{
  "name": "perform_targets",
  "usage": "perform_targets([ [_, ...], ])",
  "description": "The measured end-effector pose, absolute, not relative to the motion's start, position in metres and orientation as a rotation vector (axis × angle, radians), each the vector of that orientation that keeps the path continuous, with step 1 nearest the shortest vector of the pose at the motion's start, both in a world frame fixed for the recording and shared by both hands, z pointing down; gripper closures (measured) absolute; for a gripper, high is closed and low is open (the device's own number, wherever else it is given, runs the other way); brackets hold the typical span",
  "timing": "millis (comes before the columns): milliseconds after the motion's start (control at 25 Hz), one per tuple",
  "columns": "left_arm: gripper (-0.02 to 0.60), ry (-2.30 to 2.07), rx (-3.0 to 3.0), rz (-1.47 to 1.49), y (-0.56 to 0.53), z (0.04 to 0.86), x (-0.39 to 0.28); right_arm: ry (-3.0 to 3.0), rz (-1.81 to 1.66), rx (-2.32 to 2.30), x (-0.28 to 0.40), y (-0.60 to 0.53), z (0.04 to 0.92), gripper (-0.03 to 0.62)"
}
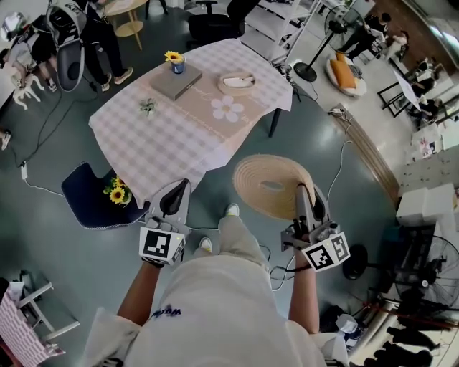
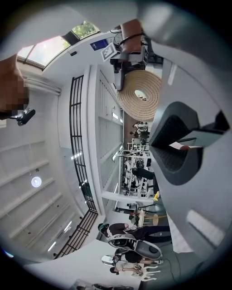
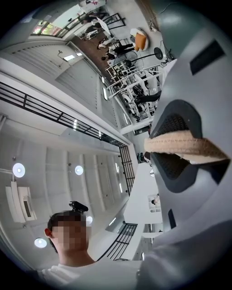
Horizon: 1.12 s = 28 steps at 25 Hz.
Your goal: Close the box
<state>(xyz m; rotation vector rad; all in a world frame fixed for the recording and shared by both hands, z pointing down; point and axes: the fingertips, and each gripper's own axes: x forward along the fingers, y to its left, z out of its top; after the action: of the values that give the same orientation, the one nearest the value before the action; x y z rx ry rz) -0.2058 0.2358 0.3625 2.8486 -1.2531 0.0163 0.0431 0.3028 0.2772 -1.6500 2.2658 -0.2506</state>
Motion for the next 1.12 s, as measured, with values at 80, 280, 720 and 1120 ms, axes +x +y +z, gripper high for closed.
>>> perform_targets([
  [80,0.58,-1.258,2.843,0.019,0.226,0.365,-0.208,2.27,-0.254,-1.652,0.043,0.291,0.281,0.514],
  [280,0.58,-1.307,2.818,0.065,0.198,0.375,-0.211,2.279,-0.266,-1.647,0.049,0.261,0.288,0.513],
  [720,0.58,-1.401,2.736,0.122,0.11,0.393,-0.183,2.331,-0.278,-1.581,0.086,0.15,0.293,0.513],
  [1120,0.58,-1.365,2.701,0.131,0.003,0.395,-0.119,2.397,-0.371,-1.517,0.12,0.029,0.298,0.513],
])
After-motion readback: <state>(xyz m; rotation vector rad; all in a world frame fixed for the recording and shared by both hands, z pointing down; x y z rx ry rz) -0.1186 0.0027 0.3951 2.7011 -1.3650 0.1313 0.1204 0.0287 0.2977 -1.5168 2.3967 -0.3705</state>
